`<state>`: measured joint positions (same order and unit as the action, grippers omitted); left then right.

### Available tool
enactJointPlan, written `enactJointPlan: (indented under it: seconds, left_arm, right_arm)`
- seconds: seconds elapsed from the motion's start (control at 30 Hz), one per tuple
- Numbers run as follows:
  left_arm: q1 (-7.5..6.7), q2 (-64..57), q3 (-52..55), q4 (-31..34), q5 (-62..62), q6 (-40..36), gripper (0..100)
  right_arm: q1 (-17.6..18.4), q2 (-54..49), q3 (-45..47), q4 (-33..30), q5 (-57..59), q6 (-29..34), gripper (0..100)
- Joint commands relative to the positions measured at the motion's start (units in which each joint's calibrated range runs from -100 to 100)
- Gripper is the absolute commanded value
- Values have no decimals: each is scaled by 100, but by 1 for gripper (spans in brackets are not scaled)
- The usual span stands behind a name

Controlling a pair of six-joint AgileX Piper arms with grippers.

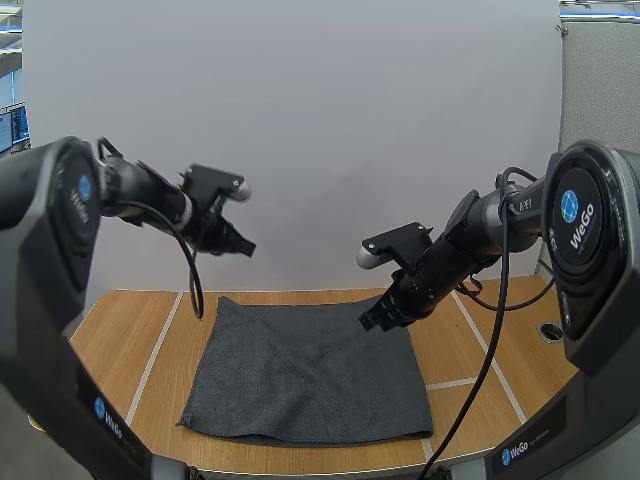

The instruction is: Fold the towel

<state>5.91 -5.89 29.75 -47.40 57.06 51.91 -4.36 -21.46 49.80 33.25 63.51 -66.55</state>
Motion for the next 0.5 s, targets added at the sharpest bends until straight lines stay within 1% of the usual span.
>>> enactJointPlan:
  seconds: [0.0,0.07,0.17,0.2,0.27,0.47]
  left_arm:
    - [153,-1065,62,22,842,-261,0]
    - [177,-1290,94,58,1001,-350,0]
    - [177,-1524,106,206,1196,-533,0]
    - [177,-1553,106,223,1236,-558,0]
    - [177,-1694,106,270,1440,-661,0]
    - [177,-2033,310,317,1566,-785,0]
  right_arm:
    - [-435,141,-322,648,-889,-57,0]
    - [-616,374,-620,840,-550,-147,0]
    - [-939,990,-1212,1363,272,-424,0]
    - [-955,1032,-1251,1390,384,-433,0]
    - [-1077,1564,-1758,1631,914,-471,0]
    - [-1094,2644,-2541,1703,1279,-506,0]
